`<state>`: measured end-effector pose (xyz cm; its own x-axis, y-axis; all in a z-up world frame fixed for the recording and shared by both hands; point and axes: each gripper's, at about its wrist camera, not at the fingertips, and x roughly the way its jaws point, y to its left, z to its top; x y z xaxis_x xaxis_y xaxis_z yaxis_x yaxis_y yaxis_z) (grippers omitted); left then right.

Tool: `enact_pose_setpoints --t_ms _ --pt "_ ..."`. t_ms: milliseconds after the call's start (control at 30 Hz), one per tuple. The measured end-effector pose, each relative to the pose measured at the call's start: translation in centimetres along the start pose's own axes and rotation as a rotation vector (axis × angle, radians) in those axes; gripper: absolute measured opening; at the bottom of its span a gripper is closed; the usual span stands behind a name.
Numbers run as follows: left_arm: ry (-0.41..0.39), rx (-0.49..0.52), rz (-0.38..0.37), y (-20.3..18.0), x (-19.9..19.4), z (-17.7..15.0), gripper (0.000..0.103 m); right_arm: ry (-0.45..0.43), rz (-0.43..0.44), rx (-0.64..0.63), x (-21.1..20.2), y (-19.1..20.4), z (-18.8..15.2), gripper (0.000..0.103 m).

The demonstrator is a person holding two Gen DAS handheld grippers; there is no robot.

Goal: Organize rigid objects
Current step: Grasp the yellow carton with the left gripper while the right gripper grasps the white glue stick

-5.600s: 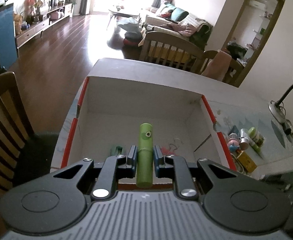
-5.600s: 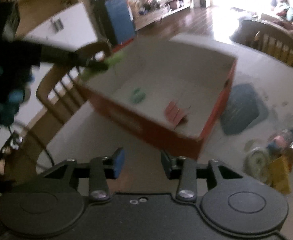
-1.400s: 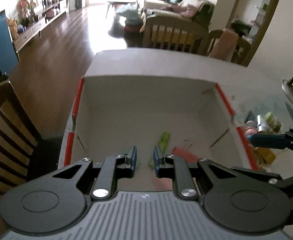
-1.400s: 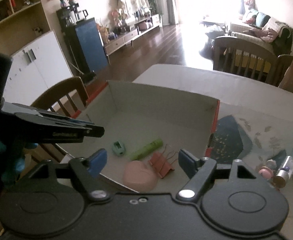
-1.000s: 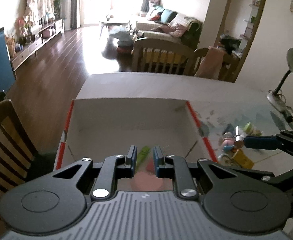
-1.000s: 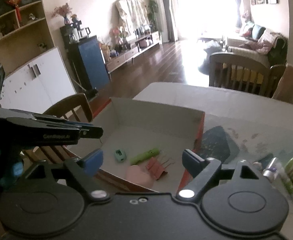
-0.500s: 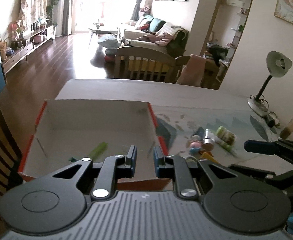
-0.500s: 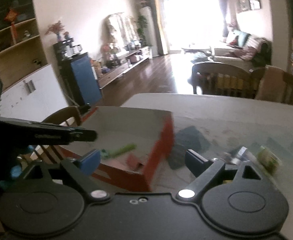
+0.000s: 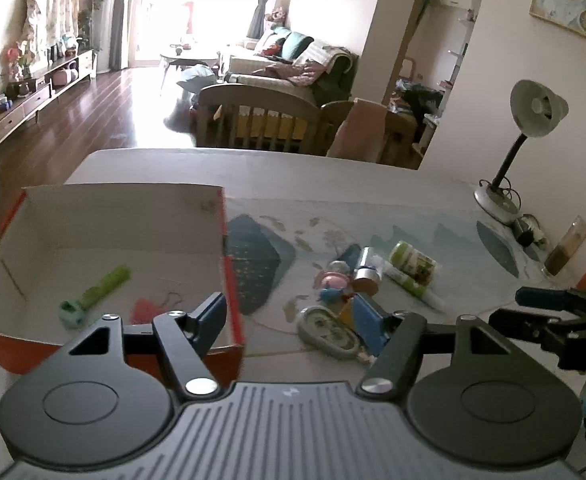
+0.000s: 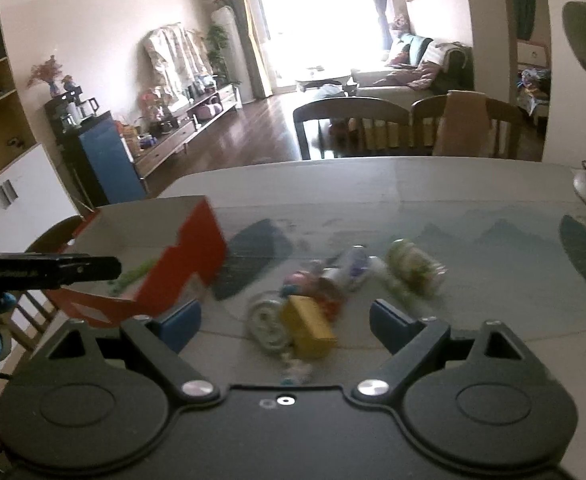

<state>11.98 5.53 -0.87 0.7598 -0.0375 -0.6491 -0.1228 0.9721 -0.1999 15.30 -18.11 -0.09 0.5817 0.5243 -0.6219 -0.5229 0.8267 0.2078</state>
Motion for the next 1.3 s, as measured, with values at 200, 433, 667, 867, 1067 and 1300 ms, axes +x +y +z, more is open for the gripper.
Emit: enact_pose_setpoints --t_ms 200,433,667,867,1067,1300 --pt "-0.002 0.022 -0.013 -2.8 2.9 -0.7 0.084 0.025 -0.034 -0.03 1.2 -4.3 0.2 0.091" --pt "-0.001 0.095 -0.037 -6.1 7.2 -1.4 0.093 0.081 -0.052 -0.056 4.2 -8.4 0.6 0.089" --pt "0.041 0.182 -0.094 -8.0 11.8 -1.9 0.103 0.149 -0.056 -0.058 7.8 -11.3 1.0 0.086" --pt "0.103 0.276 -0.172 -8.9 14.7 -2.6 0.103 0.21 -0.033 -0.084 10.6 -12.3 0.7 0.084" --pt "0.166 0.313 -0.196 -8.9 17.6 -3.0 0.103 0.263 -0.029 -0.1 13.4 -12.7 0.3 0.081" --pt "0.199 0.327 -0.206 -9.1 19.8 -3.3 0.103 0.301 -0.052 -0.136 16.4 -12.9 0.2 0.071"
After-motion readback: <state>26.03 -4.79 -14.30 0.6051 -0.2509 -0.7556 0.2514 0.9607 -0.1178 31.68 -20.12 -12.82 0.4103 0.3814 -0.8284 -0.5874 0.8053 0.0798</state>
